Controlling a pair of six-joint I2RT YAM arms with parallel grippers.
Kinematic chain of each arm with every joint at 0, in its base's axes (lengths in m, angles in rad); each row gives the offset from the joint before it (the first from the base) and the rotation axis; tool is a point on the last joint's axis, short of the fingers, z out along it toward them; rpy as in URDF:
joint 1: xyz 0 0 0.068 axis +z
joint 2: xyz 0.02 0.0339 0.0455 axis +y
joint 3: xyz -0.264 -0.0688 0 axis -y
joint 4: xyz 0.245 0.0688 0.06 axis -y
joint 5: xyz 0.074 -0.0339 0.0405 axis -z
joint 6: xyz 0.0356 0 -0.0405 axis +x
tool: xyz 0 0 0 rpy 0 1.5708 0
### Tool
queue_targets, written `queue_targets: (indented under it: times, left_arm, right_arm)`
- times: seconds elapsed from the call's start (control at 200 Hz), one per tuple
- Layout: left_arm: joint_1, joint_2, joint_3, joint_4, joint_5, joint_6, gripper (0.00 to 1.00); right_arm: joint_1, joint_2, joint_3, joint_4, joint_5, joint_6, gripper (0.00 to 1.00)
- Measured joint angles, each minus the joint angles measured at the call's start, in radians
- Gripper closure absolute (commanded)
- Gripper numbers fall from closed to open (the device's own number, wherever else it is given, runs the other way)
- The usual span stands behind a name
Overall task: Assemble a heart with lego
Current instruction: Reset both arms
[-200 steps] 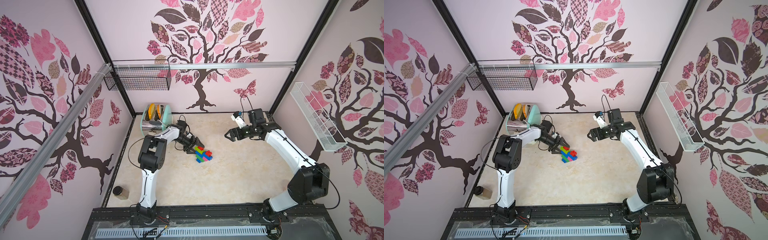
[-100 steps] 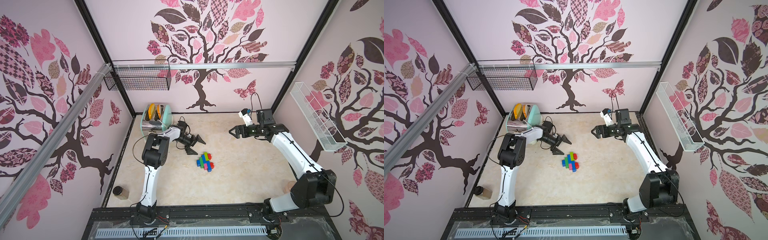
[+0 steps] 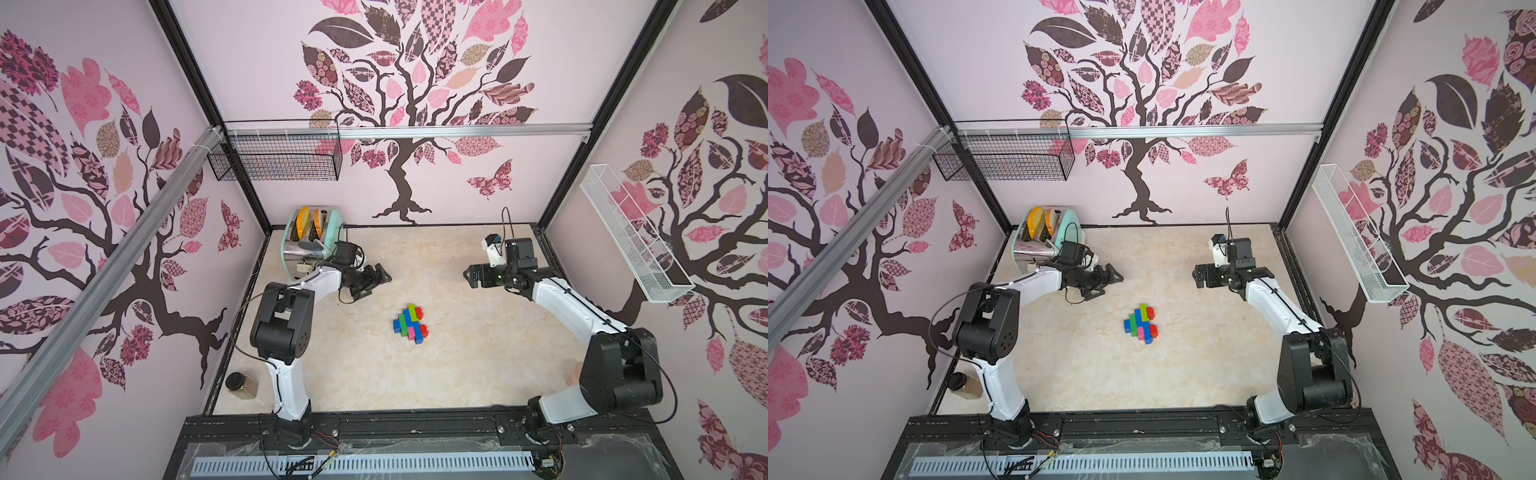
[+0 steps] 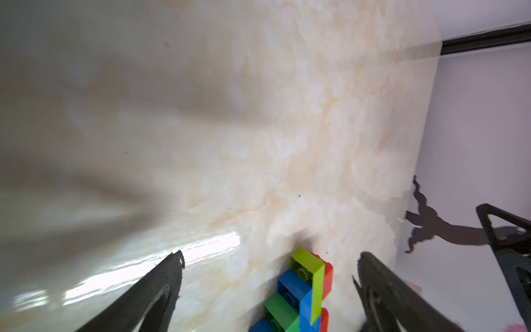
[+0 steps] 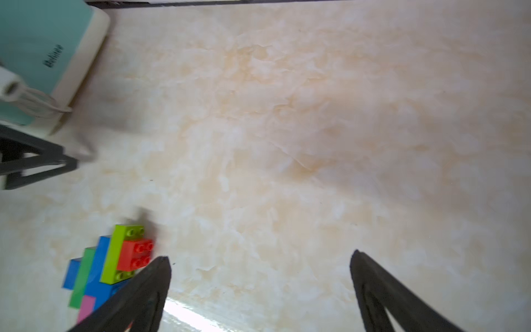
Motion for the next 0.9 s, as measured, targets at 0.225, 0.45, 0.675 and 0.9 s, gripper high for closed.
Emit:
queue_targets:
  times: [0.225, 0.45, 0.675, 0.9]
  left_arm:
    - [-0.008, -0.209, -0.238, 0.112, -0.411, 0.127, 0.03]
    - [0.005, -0.355, -0.395, 0.261, -0.620, 0.253, 0.03]
    - [0.137, -0.417, -0.490, 0.359, -0.590, 0.277, 0.03]
    - [0.189, -0.510, -0.560, 0.487, -0.595, 0.334, 0.03]
  right_arm:
    - [-0.023, 0.034, -0.117, 0.185, 0.154, -0.036, 0.00]
    - [-0.050, 0.115, -0.224, 0.394, 0.161, -0.031, 0.00]
    - [-0.051, 0.150, -0.296, 0.540, 0.174, -0.032, 0.00]
    - [-0.053, 0.142, -0.319, 0.632, 0.188, -0.030, 0.01]
